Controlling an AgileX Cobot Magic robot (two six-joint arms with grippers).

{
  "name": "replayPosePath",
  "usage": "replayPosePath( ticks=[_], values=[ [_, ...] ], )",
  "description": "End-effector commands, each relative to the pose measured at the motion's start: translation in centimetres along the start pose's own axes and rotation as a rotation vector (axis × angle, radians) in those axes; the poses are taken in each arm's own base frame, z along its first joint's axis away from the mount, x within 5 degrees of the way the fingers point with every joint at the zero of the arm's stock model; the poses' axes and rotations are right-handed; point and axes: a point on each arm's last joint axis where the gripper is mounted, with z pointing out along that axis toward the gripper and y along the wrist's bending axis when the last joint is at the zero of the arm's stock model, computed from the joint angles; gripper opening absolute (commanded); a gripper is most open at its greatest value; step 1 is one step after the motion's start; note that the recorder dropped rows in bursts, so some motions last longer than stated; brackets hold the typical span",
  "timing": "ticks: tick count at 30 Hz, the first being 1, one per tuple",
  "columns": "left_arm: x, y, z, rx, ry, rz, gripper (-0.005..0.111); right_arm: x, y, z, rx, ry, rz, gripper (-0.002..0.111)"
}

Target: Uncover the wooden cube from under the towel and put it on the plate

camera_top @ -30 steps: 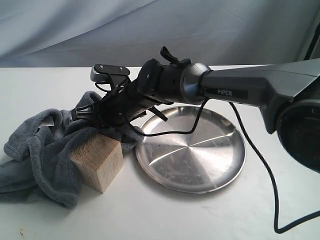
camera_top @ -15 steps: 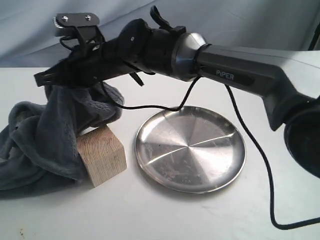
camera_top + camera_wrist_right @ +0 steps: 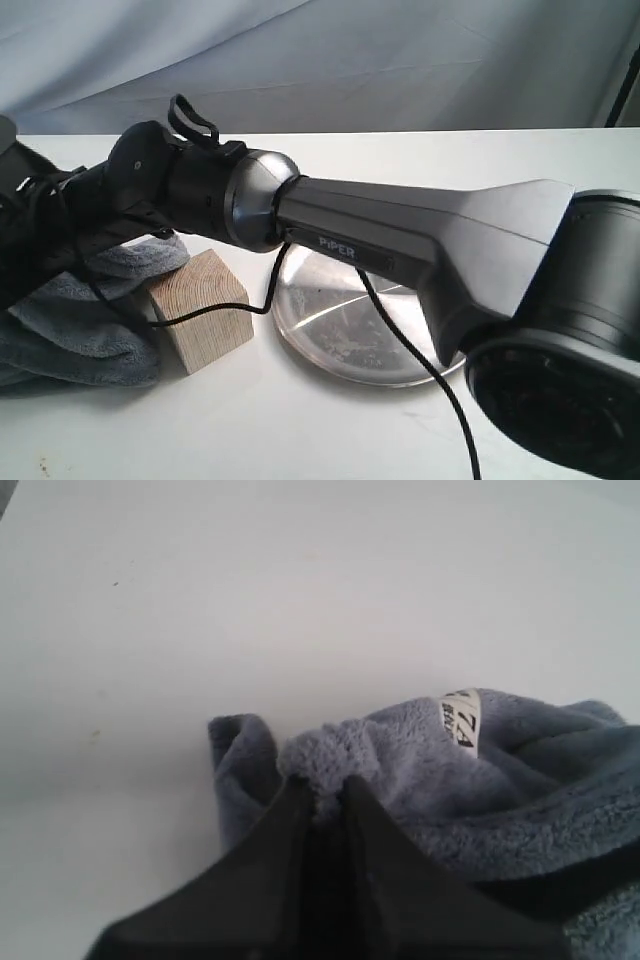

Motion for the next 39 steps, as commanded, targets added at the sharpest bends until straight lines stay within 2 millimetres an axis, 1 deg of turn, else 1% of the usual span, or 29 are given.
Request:
replayPosePath(
  ticks=[1,3,6,10,12,13,16,17,20,23,26,33,37,39],
  values=[
    [0.0,0.0,0.0,0.000,-0.011,-0.007,0.000,0.8,1.0,0.5,-0.095,0.049,-0.019,0.000],
    [0.0,0.0,0.0,0.000,-0.011,-0.007,0.000,1.5,1.3,0.9,-0.130,0.076,-0.014,0.000],
    [0.0,0.0,0.0,0.000,-0.011,-0.007,0.000,2.0,1.5,1.1,-0.164,0.102,-0.015,0.000],
    [0.0,0.0,0.0,0.000,-0.011,-0.007,0.000,2.0,1.5,1.1,-0.163,0.103,0.024,0.000],
    [0.0,0.0,0.0,0.000,-0.011,-0.007,0.000,2.0,1.3,1.1,-0.142,0.100,0.087,0.004],
    [0.0,0.0,0.0,0.000,-0.011,-0.007,0.000,1.9,1.2,1.1,-0.134,0.098,0.115,0.007],
    [0.0,0.0,0.0,0.000,-0.011,-0.007,0.000,1.6,1.0,1.0,-0.109,0.086,0.175,0.023],
    [0.0,0.0,0.0,0.000,-0.011,-0.007,0.000,1.6,1.0,0.9,-0.109,0.085,0.178,0.032],
    [0.0,0.0,0.0,0.000,-0.011,-0.007,0.000,1.4,1.1,0.7,-0.117,0.090,0.174,0.051],
    [0.0,0.0,0.0,0.000,-0.011,-0.007,0.000,1.1,1.1,0.4,-0.107,0.097,0.199,0.064],
    [0.0,0.0,0.0,0.000,-0.011,-0.009,0.000,0.8,1.0,-0.2,-0.079,0.124,0.204,0.071],
    [0.0,0.0,0.0,0.000,-0.011,-0.009,0.000,-0.6,0.7,-2.7,0.000,0.218,0.144,0.073],
    [0.0,0.0,0.0,0.000,-0.011,-0.009,0.000,-1.3,-0.2,-4.2,0.119,0.263,0.147,0.073],
    [0.0,0.0,0.0,0.000,-0.011,-0.007,0.000,-1.2,-0.8,-4.8,0.184,0.309,0.144,0.072]
  ],
)
